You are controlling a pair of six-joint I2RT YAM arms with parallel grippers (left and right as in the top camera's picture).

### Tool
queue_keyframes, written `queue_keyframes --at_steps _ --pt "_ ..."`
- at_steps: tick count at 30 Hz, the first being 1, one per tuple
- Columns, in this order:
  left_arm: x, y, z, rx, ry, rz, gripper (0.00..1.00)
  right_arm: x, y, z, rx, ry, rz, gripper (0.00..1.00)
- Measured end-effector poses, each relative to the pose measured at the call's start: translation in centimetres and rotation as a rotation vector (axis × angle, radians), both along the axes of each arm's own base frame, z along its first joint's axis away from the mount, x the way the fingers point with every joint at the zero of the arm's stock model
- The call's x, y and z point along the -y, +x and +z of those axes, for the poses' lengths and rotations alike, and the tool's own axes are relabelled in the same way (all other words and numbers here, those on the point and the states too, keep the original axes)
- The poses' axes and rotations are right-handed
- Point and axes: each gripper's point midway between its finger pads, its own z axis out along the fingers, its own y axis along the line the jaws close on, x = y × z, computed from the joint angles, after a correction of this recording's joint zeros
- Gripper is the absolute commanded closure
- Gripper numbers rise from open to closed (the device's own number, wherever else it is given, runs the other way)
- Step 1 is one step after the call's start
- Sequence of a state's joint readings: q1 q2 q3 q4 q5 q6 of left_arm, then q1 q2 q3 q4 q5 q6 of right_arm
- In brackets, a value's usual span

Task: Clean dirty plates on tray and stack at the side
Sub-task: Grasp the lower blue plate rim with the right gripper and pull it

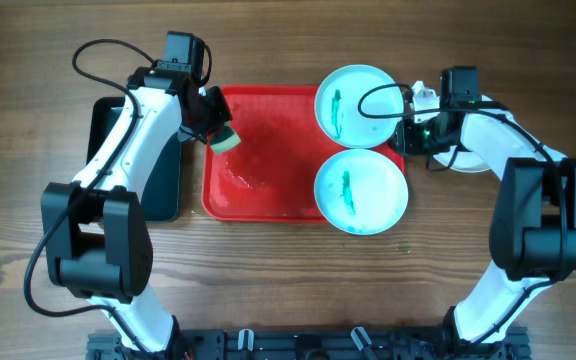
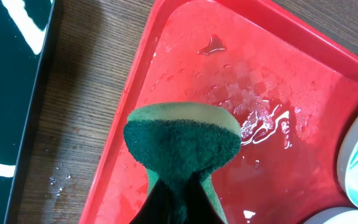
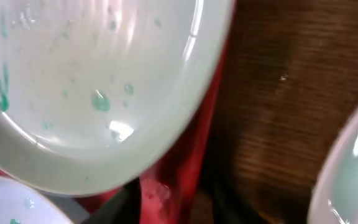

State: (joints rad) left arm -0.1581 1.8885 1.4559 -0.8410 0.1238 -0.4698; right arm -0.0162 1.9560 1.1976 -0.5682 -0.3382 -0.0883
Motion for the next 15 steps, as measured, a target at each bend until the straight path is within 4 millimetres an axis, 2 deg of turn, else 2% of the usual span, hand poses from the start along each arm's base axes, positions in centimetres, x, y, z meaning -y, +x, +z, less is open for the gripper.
queue_keyframes --at_steps 2,8,11,15 --pt "0.0 0.0 0.0 0.001 0.000 0.000 0.96 -0.1 -1.1 0.5 -0.073 0.006 -0.021 0.56" --pt "0.0 0.0 0.0 0.001 0.000 0.000 0.96 -0.1 -1.9 4.3 -0.180 0.021 -0.102 0.56" --pt "0.0 0.0 0.0 0.000 0.000 0.000 0.96 -0.1 -4.4 4.6 -0.299 0.020 -0.139 0.56" --pt "0.0 0.0 0.0 0.000 0.000 0.000 0.96 0.0 -6.9 4.2 -0.402 0.011 -0.165 0.60"
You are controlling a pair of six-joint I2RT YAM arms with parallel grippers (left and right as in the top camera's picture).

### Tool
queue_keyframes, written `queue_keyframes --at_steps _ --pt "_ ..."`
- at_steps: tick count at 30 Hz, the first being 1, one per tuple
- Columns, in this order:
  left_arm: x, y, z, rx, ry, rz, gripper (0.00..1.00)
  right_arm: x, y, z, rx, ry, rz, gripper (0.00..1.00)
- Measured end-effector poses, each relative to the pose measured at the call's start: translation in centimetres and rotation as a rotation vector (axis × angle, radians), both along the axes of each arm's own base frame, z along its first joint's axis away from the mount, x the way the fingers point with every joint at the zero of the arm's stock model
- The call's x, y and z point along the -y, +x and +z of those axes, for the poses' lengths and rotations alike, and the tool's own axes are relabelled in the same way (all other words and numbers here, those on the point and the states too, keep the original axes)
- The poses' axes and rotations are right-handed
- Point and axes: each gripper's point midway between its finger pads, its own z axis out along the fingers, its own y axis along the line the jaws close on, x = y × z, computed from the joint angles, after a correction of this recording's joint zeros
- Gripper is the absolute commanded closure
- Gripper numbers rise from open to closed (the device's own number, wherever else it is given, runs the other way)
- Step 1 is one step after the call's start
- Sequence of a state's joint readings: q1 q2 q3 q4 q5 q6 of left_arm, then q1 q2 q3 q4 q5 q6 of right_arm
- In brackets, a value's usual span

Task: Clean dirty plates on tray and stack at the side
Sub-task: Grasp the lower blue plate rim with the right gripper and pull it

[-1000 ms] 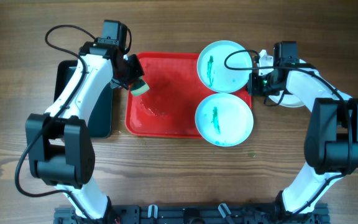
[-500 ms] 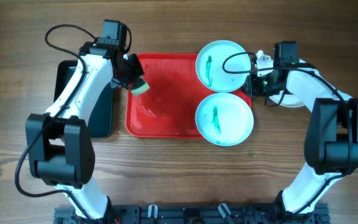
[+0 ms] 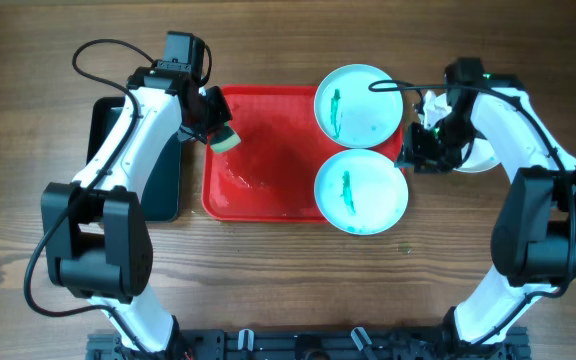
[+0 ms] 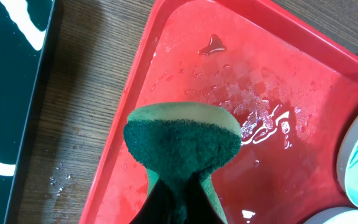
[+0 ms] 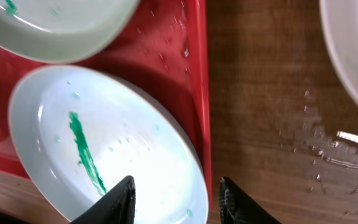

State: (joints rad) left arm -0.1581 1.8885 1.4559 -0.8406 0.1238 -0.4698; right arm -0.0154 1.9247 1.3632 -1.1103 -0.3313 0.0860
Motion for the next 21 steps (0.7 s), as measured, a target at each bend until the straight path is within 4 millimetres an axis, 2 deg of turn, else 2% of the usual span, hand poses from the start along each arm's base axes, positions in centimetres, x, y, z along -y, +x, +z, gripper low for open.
queue_keyframes --at_steps 6,11,21 --pt "0.0 0.0 0.0 0.000 0.000 0.000 0.96 0.9 -2.1 -2.9 -0.053 -0.059 -0.025 0.80" --pt "0.0 0.0 0.0 0.000 0.000 0.000 0.96 0.8 -2.9 -3.7 -0.070 -0.066 -0.029 0.96" --pt "0.0 0.0 0.0 0.000 0.000 0.000 0.96 0.7 -3.4 -3.2 -0.078 -0.062 -0.024 0.96"
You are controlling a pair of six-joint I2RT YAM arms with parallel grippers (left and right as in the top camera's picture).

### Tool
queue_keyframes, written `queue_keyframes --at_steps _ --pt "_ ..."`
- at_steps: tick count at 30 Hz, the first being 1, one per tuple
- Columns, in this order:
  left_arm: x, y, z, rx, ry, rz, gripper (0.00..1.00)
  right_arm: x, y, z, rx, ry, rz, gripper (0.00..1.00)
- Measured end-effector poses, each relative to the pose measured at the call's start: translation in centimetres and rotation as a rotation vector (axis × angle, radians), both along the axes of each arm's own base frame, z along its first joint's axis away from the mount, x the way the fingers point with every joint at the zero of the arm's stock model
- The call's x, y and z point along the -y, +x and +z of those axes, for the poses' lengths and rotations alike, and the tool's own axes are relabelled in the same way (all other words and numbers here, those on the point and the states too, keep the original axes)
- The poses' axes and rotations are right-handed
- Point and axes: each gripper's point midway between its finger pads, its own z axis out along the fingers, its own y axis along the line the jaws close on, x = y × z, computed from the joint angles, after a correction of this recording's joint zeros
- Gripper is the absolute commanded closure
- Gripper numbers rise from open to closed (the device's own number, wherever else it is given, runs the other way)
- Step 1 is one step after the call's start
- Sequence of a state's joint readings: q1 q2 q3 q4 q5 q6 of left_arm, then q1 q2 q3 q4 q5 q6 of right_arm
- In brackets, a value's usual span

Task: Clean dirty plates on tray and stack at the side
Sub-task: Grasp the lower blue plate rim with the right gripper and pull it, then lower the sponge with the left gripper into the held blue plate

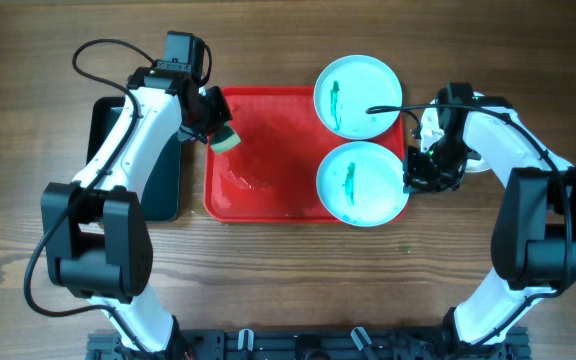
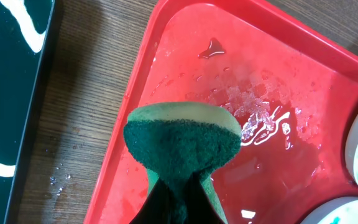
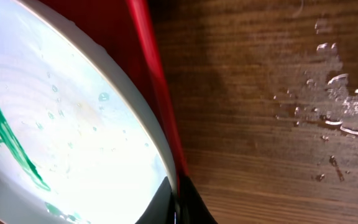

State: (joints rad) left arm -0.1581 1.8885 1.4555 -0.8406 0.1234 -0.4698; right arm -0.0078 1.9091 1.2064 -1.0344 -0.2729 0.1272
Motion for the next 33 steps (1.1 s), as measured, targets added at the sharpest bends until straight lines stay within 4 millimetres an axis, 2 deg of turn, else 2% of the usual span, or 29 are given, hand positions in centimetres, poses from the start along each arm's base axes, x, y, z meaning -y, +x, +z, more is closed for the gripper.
queue_keyframes --at_steps 7,10,14,18,23,24,28,30,33 --pt "0.0 0.0 0.0 0.000 0.000 0.000 0.96 0.1 -1.5 0.6 -0.051 -0.001 0.024 0.96" --pt "0.0 0.0 0.0 0.000 0.000 0.000 0.96 0.1 -1.5 1.8 -0.018 -0.001 0.040 0.96" --pt "0.0 -0.1 0.0 -0.001 0.003 -0.011 0.96 -1.1 0.0 4.6 0.121 0.005 0.083 0.96" --pt "0.0 -0.1 0.0 0.007 0.015 -0.052 0.96 -4.8 2.8 6.0 0.283 0.022 0.136 0.96" --pt "0.0 0.1 1.4 0.055 0.027 -0.107 0.96 -11.9 6.1 6.8 0.468 0.073 0.182 0.96" --pt "0.0 0.1 2.1 0.074 0.028 -0.118 0.96 -13.8 6.5 6.6 0.497 0.088 0.197 0.95" --pt "0.3 -0.2 4.3 0.130 0.036 -0.162 0.96 -17.7 6.1 4.8 0.491 0.108 0.215 0.96" --pt "1.0 -0.3 4.4 0.137 0.039 -0.193 0.96 -18.7 5.9 3.0 0.461 0.101 0.209 0.96" --pt "1.9 -0.6 4.4 0.136 0.040 -0.219 0.96 -19.2 6.1 1.1 0.436 0.096 0.182 0.95"
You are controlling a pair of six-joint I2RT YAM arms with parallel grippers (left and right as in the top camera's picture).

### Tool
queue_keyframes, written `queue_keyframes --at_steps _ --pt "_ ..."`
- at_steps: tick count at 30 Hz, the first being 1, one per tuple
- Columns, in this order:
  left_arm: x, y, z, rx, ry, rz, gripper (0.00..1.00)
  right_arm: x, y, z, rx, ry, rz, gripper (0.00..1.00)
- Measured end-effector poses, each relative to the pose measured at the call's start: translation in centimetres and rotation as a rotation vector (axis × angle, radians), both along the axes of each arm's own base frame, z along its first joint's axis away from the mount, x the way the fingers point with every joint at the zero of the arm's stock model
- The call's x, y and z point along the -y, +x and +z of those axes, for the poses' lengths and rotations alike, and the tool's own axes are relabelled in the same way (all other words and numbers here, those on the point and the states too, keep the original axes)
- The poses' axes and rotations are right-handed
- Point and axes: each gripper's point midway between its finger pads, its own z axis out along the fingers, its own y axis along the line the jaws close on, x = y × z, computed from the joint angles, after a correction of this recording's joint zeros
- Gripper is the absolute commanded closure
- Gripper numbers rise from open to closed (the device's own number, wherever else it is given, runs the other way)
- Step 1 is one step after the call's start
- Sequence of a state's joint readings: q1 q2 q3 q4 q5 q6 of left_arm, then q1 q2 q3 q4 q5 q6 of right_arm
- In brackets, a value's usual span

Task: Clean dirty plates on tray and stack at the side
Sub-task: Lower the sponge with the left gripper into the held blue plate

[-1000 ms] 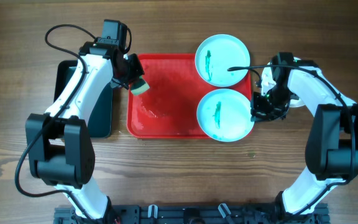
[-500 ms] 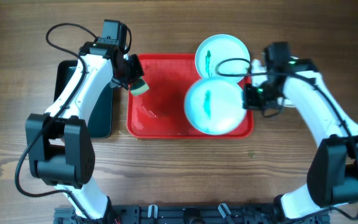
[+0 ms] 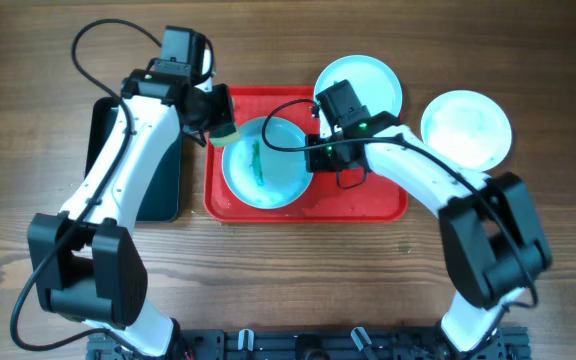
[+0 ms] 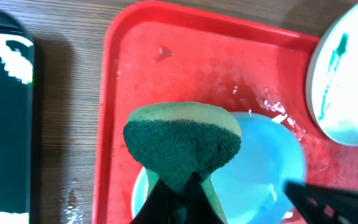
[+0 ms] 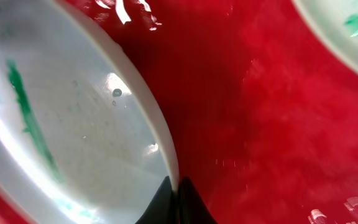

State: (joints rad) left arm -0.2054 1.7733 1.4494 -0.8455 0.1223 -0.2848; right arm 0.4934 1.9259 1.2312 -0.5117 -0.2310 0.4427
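Note:
A pale blue plate with a green streak sits on the left half of the red tray. My right gripper is shut on its right rim. My left gripper is shut on a green sponge, which hangs over the plate's upper left edge. A second streaked plate lies over the tray's far right corner, also seen in the left wrist view and the right wrist view. A clean white plate rests on the table to the right.
A black tray lies on the wood left of the red tray, partly under my left arm. The red tray's floor is wet.
My right gripper, shut on the streaked plate's rim, has gone from the tray's right edge to its middle, with the plate now on the tray's left half. The sponge now overhangs that plate.
My right gripper was by the far plate and the side plate. Then it stood open over the near plate's right edge, then shut on that rim. Now the plate lies at the tray's left under the sponge. My left gripper held the sponge throughout.

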Motion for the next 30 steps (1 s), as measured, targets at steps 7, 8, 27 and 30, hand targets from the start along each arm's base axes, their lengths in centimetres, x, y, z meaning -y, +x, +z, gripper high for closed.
queue_keyframes --at_steps 7,8,27,30 --pt "1.6 -1.2 -1.6 -0.026 0.066 -0.037 0.96 -1.1 0.6 -2.3 -0.044 0.057 -0.055 0.96" --pt "1.7 -1.3 -2.1 -0.033 0.076 -0.034 0.96 -1.3 0.7 -2.3 -0.053 0.073 -0.060 0.96" --pt "1.8 -2.5 -11.5 -0.107 0.212 -0.035 0.96 -1.9 0.6 -2.3 -0.094 0.131 -0.073 0.96" --pt "3.2 -2.8 -11.6 -0.111 0.162 -0.156 0.96 -1.9 0.6 -2.3 -0.093 0.130 -0.071 0.96"
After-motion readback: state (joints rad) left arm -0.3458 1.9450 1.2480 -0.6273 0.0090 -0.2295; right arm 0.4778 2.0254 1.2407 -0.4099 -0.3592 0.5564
